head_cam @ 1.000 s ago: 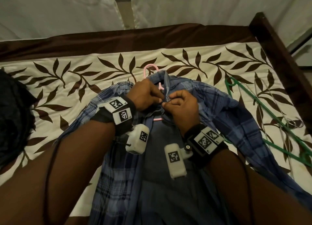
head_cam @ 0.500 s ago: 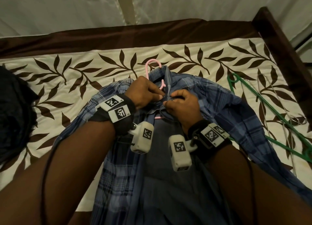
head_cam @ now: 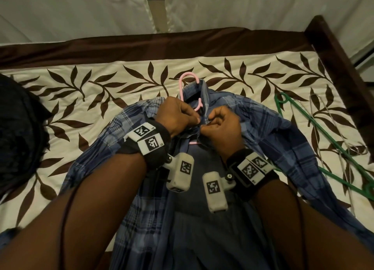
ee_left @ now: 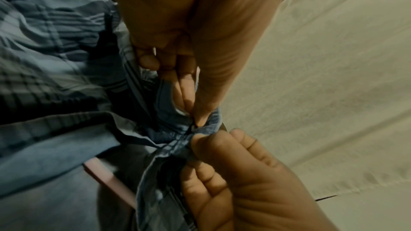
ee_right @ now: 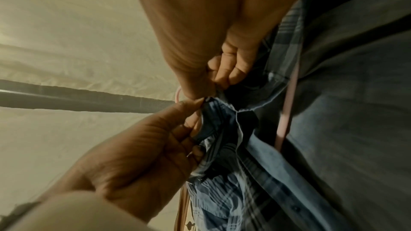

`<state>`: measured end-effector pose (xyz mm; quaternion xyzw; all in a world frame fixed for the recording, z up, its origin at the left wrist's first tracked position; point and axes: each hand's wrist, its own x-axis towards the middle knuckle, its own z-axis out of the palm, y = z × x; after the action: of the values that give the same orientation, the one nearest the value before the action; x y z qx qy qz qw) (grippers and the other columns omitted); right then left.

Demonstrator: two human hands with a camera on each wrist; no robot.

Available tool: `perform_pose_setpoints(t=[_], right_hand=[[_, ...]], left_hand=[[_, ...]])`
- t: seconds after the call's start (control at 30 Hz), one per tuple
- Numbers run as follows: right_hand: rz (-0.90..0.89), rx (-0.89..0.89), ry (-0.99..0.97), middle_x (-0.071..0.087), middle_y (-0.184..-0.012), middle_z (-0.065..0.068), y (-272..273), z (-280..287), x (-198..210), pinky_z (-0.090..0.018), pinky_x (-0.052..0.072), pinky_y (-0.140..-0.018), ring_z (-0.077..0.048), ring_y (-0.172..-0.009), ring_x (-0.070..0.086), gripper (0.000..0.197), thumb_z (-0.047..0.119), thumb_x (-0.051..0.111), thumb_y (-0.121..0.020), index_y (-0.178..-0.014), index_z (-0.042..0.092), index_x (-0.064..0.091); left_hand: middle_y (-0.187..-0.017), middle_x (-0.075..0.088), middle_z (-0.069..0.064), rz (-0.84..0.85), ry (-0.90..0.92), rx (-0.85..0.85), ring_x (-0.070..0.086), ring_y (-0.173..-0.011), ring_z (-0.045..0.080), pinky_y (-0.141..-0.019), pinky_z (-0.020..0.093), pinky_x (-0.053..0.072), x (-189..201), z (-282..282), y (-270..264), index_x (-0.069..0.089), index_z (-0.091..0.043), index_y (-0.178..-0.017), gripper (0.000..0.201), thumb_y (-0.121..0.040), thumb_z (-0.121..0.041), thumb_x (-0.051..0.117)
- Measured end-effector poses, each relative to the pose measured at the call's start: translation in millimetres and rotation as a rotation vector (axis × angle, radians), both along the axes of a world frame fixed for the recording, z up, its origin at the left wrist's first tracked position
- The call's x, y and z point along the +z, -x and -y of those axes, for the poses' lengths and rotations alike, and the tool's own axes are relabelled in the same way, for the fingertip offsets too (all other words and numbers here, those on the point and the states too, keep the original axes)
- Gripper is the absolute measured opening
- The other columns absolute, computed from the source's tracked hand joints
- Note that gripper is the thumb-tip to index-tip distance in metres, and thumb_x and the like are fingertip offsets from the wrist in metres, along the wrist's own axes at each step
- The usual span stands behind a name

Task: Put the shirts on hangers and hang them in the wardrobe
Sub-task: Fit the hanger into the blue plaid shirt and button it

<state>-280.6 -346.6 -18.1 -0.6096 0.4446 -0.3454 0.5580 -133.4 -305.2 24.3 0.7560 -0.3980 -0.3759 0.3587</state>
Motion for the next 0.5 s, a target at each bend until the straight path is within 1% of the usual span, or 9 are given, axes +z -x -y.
perform_pose_setpoints(t=[0.07, 0.13, 0.2, 0.27, 0.33, 0.4, 0.47, 0.5], right_hand=[[-0.028, 0.01, 0.028, 0.051, -0.055, 0.009, -0.1, -0.3, -2.2, -0.03, 0.046, -0.054, -0.007, -0.047, 0.048, 0.036, -0.009, 0.069, -0.071, -0.077, 0.021, 0.05], [-0.033, 0.0, 0.06, 0.051, -0.055, 0.009, 0.6, -2.1, -3.5, -0.036, 0.047, -0.056, -0.012, -0.05, 0.048, 0.032, -0.004, 0.069, -0.072, -0.076, 0.022, 0.051], [-0.033, -0.027, 0.075, 0.052, -0.056, 0.007, 1.4, -4.6, -3.0, -0.04, 0.051, -0.058, -0.015, -0.052, 0.05, 0.032, -0.004, 0.07, -0.074, -0.077, 0.022, 0.051], [-0.008, -0.05, 0.054, 0.055, -0.059, 0.001, 2.6, -6.7, -1.3, -0.04, 0.054, -0.06, -0.017, -0.054, 0.054, 0.033, -0.007, 0.071, -0.077, -0.079, 0.019, 0.051], [0.031, -0.068, 0.014, 0.058, -0.061, -0.002, 3.1, -8.8, 0.0, -0.038, 0.055, -0.06, -0.016, -0.054, 0.057, 0.033, -0.009, 0.071, -0.077, -0.082, 0.016, 0.05], [0.035, -0.097, 0.013, 0.057, -0.061, -0.002, 2.1, -10.8, 0.6, -0.03, 0.053, -0.055, -0.01, -0.05, 0.056, 0.035, -0.012, 0.071, -0.075, -0.083, 0.015, 0.05], [-0.01, -0.113, 0.071, 0.056, -0.061, 0.0, 0.3, -12.4, 1.0, -0.022, 0.048, -0.052, -0.005, -0.048, 0.053, 0.033, -0.01, 0.071, -0.074, -0.084, 0.014, 0.051], [-0.049, -0.115, 0.119, 0.056, -0.061, 0.0, -0.6, -12.8, 2.0, -0.021, 0.047, -0.051, -0.005, -0.048, 0.053, 0.031, -0.008, 0.072, -0.073, -0.085, 0.013, 0.052]], left_hand=[[-0.074, 0.075, 0.002, 0.011, 0.004, 0.017, 0.073, -0.074, 0.018, -0.076, 0.041, 0.063, -1.8, -1.5, 1.6, 0.078, -0.01, -0.076, 0.006, -0.078, -0.005, 0.08], [-0.073, 0.075, 0.002, 0.003, 0.005, 0.032, 0.073, -0.073, 0.018, -0.076, 0.042, 0.063, -1.9, -2.5, 2.7, 0.078, -0.009, -0.076, 0.005, -0.077, -0.004, 0.081], [-0.075, 0.075, 0.004, -0.011, 0.002, 0.043, 0.073, -0.074, 0.018, -0.077, 0.04, 0.063, -0.2, -2.8, 2.8, 0.078, -0.007, -0.078, 0.004, -0.078, -0.003, 0.08], [-0.075, 0.075, 0.005, -0.025, 0.001, 0.055, 0.073, -0.074, 0.02, -0.077, 0.04, 0.062, 2.3, -2.9, 2.6, 0.078, -0.006, -0.078, 0.004, -0.078, -0.003, 0.08], [-0.073, 0.075, 0.005, -0.027, 0.001, 0.057, 0.073, -0.073, 0.02, -0.077, 0.04, 0.062, 3.6, -3.4, 2.7, 0.078, -0.005, -0.077, 0.004, -0.077, -0.002, 0.08], [-0.072, 0.075, 0.004, -0.013, -0.004, 0.05, 0.073, -0.072, 0.019, -0.076, 0.04, 0.063, 3.5, -4.3, 4.2, 0.078, -0.006, -0.076, 0.005, -0.077, -0.002, 0.081], [-0.071, 0.075, 0.003, 0.0, -0.002, 0.041, 0.073, -0.071, 0.019, -0.076, 0.041, 0.063, 2.2, -4.9, 5.5, 0.078, -0.008, -0.075, 0.006, -0.076, -0.003, 0.081], [-0.071, 0.075, 0.002, 0.006, -0.002, 0.036, 0.073, -0.071, 0.018, -0.076, 0.042, 0.063, 1.7, -5.0, 5.8, 0.078, -0.009, -0.075, 0.006, -0.076, -0.004, 0.081]])
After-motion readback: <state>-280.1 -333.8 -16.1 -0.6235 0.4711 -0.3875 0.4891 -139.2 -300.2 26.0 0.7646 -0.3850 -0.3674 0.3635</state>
